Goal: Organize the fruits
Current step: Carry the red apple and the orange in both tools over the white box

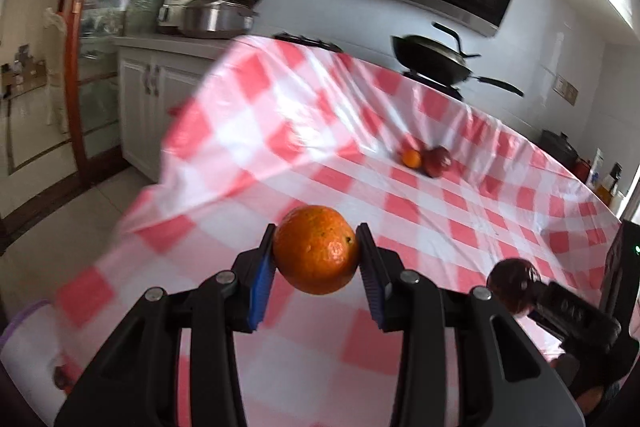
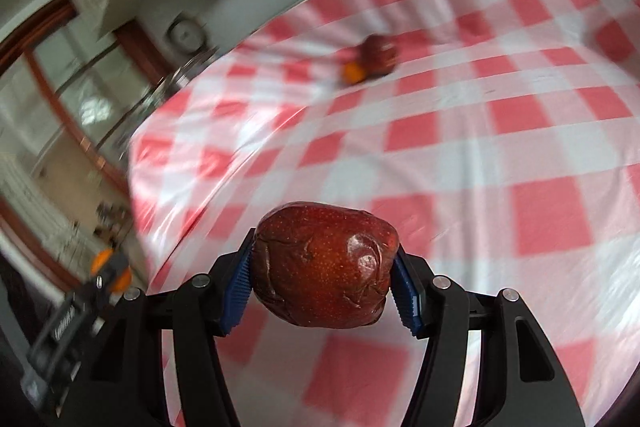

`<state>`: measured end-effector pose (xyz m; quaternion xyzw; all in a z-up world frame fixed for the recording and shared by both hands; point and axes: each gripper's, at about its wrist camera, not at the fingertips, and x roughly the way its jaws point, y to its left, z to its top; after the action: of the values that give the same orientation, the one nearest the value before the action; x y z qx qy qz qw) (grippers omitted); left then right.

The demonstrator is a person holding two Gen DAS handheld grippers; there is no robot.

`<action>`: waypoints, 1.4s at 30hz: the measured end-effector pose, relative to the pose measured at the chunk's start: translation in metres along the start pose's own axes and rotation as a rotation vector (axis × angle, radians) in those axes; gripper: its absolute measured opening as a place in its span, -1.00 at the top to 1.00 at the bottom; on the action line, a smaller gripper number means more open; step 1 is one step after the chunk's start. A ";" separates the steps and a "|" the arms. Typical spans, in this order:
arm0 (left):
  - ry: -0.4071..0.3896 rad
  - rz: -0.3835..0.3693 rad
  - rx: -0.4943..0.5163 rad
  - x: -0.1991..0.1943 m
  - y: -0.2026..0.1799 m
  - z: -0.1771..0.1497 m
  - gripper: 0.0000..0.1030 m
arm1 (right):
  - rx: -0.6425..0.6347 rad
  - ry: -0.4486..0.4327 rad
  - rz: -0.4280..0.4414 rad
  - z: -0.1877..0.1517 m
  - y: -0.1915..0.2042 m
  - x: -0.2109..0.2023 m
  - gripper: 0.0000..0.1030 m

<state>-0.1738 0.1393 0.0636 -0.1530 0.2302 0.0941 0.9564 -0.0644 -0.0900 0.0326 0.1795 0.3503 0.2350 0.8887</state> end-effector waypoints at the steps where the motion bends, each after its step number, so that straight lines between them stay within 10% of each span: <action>1: -0.002 0.014 -0.002 -0.003 0.006 0.000 0.23 | -0.024 0.013 0.011 -0.005 0.009 0.001 -0.15; 28: 0.167 0.449 -0.199 -0.086 0.234 -0.094 0.23 | -0.954 0.406 0.407 -0.237 0.252 0.014 -0.15; 42: 0.372 0.529 -0.457 -0.067 0.319 -0.179 0.23 | -1.180 0.750 0.289 -0.338 0.273 0.098 -0.15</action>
<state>-0.3864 0.3698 -0.1360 -0.3116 0.4042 0.3567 0.7825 -0.3198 0.2405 -0.1209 -0.3799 0.4194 0.5465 0.6173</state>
